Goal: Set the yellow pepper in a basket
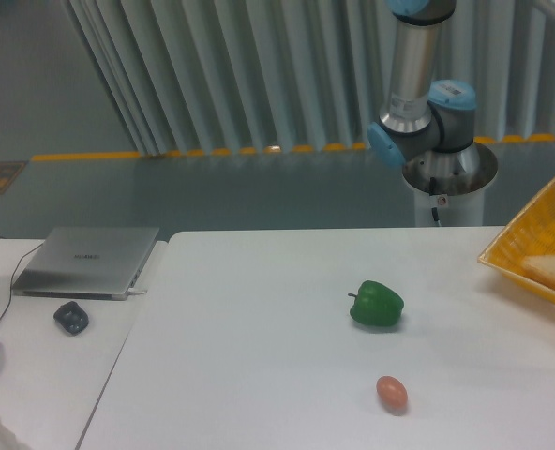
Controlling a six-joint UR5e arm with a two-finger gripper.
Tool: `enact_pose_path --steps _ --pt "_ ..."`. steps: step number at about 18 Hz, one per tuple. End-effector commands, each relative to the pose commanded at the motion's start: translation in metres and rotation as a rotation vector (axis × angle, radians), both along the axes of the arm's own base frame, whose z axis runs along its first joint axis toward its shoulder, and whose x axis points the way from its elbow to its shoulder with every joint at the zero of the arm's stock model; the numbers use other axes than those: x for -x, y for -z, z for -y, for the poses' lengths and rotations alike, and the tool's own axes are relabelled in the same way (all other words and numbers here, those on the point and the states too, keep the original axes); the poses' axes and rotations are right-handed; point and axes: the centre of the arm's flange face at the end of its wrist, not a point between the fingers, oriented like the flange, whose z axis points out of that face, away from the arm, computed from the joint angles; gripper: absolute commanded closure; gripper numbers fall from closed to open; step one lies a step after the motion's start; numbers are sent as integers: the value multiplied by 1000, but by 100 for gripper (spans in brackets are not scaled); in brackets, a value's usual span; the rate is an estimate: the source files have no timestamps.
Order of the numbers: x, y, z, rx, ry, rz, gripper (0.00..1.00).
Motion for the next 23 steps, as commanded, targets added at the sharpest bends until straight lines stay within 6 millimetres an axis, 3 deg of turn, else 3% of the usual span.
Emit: enact_pose_path --steps 6,8,12,16,19,23 --pt "-1 -17 -15 -133 -242 38 0" --pt "-3 -26 -29 -140 -330 62 0" --pt "4 -37 -46 -102 -364 130 0" --pt "5 -26 -86 -59 -362 186 0" --pt "1 -11 -104 -47 -335 201 0" --pt "-3 10 -105 -47 -329 194 0"
